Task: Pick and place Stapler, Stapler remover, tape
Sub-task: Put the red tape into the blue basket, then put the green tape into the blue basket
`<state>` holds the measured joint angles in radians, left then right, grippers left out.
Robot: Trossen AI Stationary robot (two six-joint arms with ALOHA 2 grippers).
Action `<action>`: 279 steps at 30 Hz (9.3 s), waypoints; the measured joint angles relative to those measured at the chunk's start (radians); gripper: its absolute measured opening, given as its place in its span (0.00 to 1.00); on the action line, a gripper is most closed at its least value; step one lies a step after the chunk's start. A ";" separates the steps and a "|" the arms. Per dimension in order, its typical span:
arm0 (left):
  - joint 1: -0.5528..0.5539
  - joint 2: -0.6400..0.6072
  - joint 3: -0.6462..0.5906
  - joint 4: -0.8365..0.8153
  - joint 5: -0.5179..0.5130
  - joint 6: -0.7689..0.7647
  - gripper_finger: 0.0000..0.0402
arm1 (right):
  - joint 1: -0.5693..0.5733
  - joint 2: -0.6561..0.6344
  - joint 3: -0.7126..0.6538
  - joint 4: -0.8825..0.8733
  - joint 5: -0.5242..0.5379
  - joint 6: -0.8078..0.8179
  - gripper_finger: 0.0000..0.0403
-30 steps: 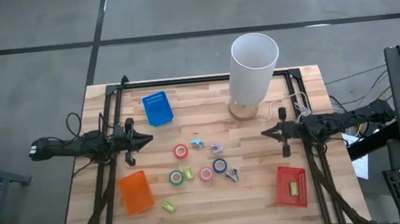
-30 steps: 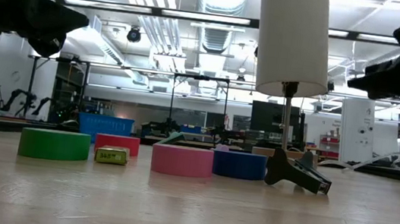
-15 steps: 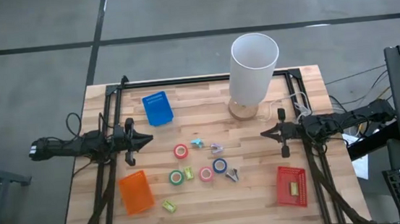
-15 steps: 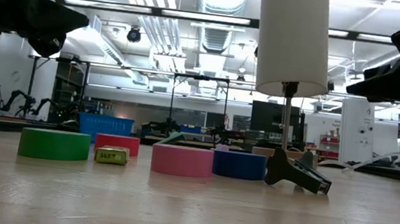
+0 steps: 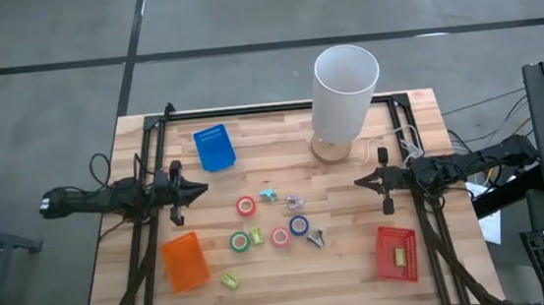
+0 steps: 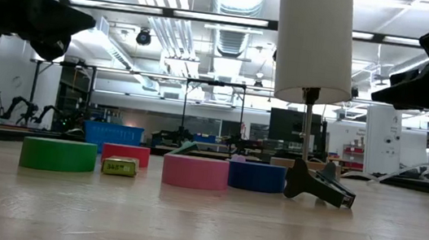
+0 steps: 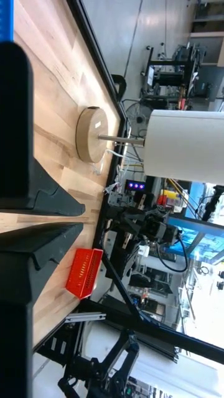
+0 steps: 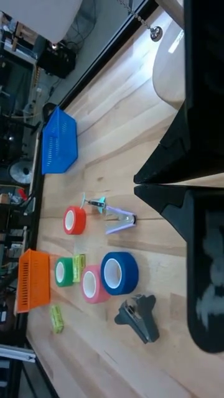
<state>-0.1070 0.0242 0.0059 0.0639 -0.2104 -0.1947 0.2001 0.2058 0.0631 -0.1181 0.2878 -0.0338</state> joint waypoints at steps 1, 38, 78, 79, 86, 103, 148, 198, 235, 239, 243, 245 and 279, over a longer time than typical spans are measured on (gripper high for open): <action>0.000 0.000 0.000 0.013 -0.021 -0.011 0.08 | 0.000 0.000 0.000 0.000 0.000 0.000 0.02; -0.008 0.736 0.196 0.124 -0.184 -0.423 0.56 | 0.000 0.000 0.000 0.000 0.000 0.015 0.02; -0.008 1.281 0.441 0.044 -0.209 -0.495 0.56 | 0.000 0.000 0.000 0.000 0.000 0.015 0.02; -0.008 1.283 0.441 0.044 -0.208 -0.495 0.56 | 0.000 0.000 0.000 0.000 0.000 0.015 0.02; -0.020 1.319 0.458 0.065 -0.209 -0.513 0.56 | 0.000 0.000 0.000 0.000 0.000 0.015 0.02; -0.032 1.455 0.530 0.066 -0.229 -0.463 0.56 | 0.000 0.000 0.000 0.000 0.000 0.015 0.02; -0.039 1.439 0.547 -0.124 -0.203 -0.428 0.47 | 0.000 0.000 0.000 0.000 0.000 0.015 0.02; 0.339 1.060 0.545 -0.404 -0.527 -0.396 0.12 | 0.000 0.000 0.000 0.000 0.000 0.015 0.02; 0.451 1.065 0.545 -0.428 -0.387 -0.375 0.13 | 0.000 0.000 0.000 0.000 0.000 0.015 0.02; 0.471 1.065 0.545 -0.441 -0.382 -0.365 0.13 | 0.000 0.000 0.000 0.000 0.000 0.015 0.02; 0.524 1.065 0.545 -0.440 -0.374 -0.352 0.13 | 0.000 0.000 0.000 0.000 0.000 0.015 0.02; 0.559 1.066 0.545 -0.439 -0.353 -0.345 0.13 | 0.000 0.000 0.000 0.000 0.000 0.015 0.02; 0.642 1.203 0.546 -0.305 -0.245 -0.268 0.43 | 0.000 0.000 0.000 0.000 0.000 0.015 0.02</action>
<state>0.5348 1.2268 0.5514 -0.2410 -0.4553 -0.4623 0.2001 0.2058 0.0631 -0.1181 0.2878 -0.0189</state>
